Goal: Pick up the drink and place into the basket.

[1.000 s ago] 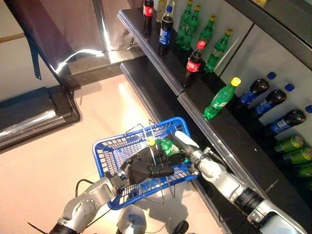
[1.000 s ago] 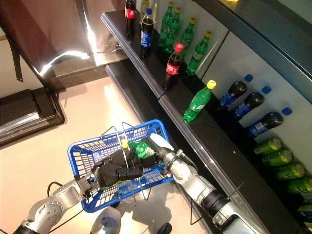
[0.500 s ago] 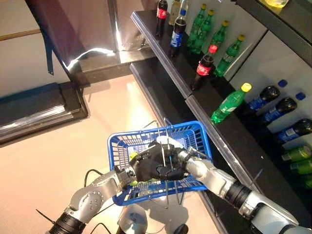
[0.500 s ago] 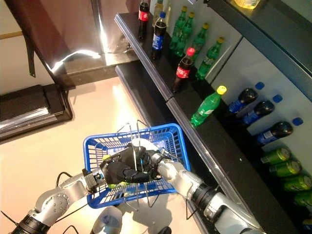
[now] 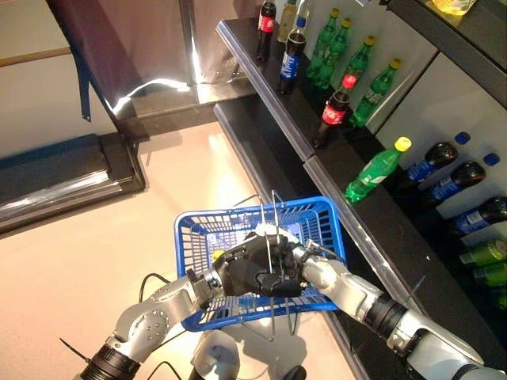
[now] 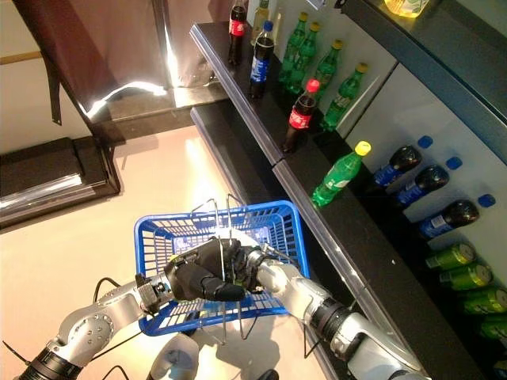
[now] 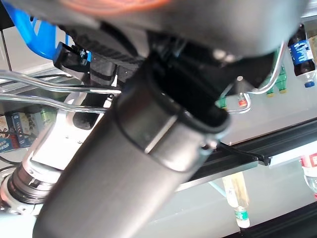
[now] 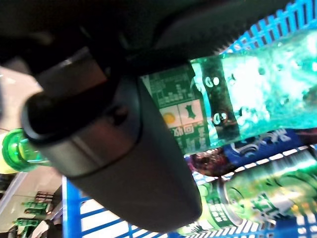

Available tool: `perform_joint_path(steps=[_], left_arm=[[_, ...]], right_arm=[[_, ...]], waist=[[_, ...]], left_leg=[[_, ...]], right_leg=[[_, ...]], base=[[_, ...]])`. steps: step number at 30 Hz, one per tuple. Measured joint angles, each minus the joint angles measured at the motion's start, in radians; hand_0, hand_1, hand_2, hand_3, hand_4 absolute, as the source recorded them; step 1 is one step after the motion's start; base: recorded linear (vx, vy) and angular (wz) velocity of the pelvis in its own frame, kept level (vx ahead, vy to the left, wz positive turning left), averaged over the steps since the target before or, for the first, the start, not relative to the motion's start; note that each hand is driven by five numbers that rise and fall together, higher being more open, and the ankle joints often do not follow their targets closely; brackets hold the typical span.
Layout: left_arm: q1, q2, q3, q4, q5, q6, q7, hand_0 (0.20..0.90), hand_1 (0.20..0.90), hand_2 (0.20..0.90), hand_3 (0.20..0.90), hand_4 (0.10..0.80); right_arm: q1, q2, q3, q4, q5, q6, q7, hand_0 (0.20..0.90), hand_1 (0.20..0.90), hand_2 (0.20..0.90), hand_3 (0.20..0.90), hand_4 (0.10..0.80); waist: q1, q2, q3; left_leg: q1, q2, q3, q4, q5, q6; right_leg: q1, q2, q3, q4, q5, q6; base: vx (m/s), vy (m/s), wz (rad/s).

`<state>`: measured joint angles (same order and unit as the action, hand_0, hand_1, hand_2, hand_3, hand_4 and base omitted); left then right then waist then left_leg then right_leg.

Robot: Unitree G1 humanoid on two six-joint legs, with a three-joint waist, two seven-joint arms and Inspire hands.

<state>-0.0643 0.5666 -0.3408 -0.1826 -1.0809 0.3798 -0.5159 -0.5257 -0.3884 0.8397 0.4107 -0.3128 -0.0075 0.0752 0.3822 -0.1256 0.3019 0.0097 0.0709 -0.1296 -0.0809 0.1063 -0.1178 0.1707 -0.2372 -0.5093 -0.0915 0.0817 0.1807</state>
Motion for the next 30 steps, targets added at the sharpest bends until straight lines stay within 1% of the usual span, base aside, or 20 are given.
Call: perform_joint_path(steps=[4,6,9,12,15,19,25,30], left_arm=[[-0.002,0.0,0.0,0.0,0.0,0.001,-0.001,0.3,0.3,0.3,0.2,0.1],[-0.002,0.0,0.0,0.0,0.0,0.004,-0.002,0.3,0.3,0.3,0.2,0.1],[-0.009,0.0,-0.001,0.0,0.002,0.015,-0.005,0.3,0.3,0.3,0.2,0.1],[-0.024,0.0,-0.004,0.0,0.015,0.032,-0.021,0.3,0.3,0.3,0.2,0.1],[-0.034,0.0,-0.007,-0.002,0.021,0.035,-0.046,0.3,0.3,0.3,0.2,0.1],[-0.058,0.002,-0.041,-0.003,0.035,0.041,-0.049,0.3,0.3,0.3,0.2,0.1],[-0.065,0.001,-0.044,-0.003,0.037,0.046,-0.06,0.3,0.3,0.3,0.2,0.1],[-0.065,0.002,-0.044,-0.003,0.037,0.046,-0.061,0.3,0.3,0.3,0.2,0.1]], right_arm=[[-0.001,0.038,0.004,0.09,0.016,0.013,0.052,0.3,0.3,0.3,0.2,0.1],[-0.001,0.036,0.005,0.096,0.091,0.034,0.103,0.3,0.3,0.3,0.2,0.1],[-0.001,0.046,0.005,0.125,0.127,0.038,0.124,0.3,0.3,0.3,0.2,0.1],[-0.003,0.058,0.005,0.168,0.128,0.043,0.146,0.3,0.3,0.3,0.2,0.1],[-0.006,0.075,0.005,0.193,0.128,0.062,0.176,0.3,0.3,0.3,0.2,0.1],[-0.019,0.09,0.005,0.203,0.127,0.083,0.213,0.3,0.3,0.3,0.2,0.1],[-0.06,0.132,0.005,0.244,0.123,0.113,0.244,0.3,0.3,0.3,0.2,0.1],[-0.071,0.137,0.005,0.25,0.116,0.133,0.254,0.3,0.3,0.3,0.2,0.1]], waist=[[0.003,0.0,0.0],[0.003,0.0,0.0],[0.003,0.0,0.0],[0.01,0.0,0.0],[0.022,0.0,0.0],[0.027,0.0,0.0],[0.029,0.0,0.0],[0.041,0.0,0.0]], left_leg=[[-0.001,-0.001,-0.001,0.0,0.0,0.0],[-0.001,-0.001,-0.004,0.0,0.0,0.0],[-0.001,-0.003,-0.013,0.003,0.0,0.0],[-0.001,-0.007,-0.023,0.007,0.0,0.0],[-0.001,-0.008,-0.025,0.01,-0.001,0.0],[0.0,-0.011,-0.031,0.011,-0.001,0.0],[0.0,-0.012,-0.033,0.013,0.0,0.0],[0.0,-0.013,-0.035,0.013,0.0,0.0]], right_leg=[[0.0,-0.001,-0.002,0.0,0.0,0.001],[0.002,-0.001,-0.004,-0.001,-0.001,0.001],[0.008,-0.001,-0.011,-0.001,-0.002,0.002],[0.019,-0.002,-0.026,-0.001,-0.004,0.004],[0.021,-0.003,-0.027,-0.001,-0.004,0.004],[0.025,-0.004,-0.031,-0.001,-0.004,0.004],[0.027,-0.004,-0.033,-0.001,-0.004,0.004],[0.029,-0.005,-0.034,-0.001,-0.004,0.004]], base=[[0.0,0.0,0.0],[0.0,0.0,0.0],[0.009,-0.007,0.06],[0.01,0.001,0.12],[0.005,0.002,0.02],[0.01,0.004,0.02],[0.0,0.0,0.0],[0.0,0.0,0.0]])
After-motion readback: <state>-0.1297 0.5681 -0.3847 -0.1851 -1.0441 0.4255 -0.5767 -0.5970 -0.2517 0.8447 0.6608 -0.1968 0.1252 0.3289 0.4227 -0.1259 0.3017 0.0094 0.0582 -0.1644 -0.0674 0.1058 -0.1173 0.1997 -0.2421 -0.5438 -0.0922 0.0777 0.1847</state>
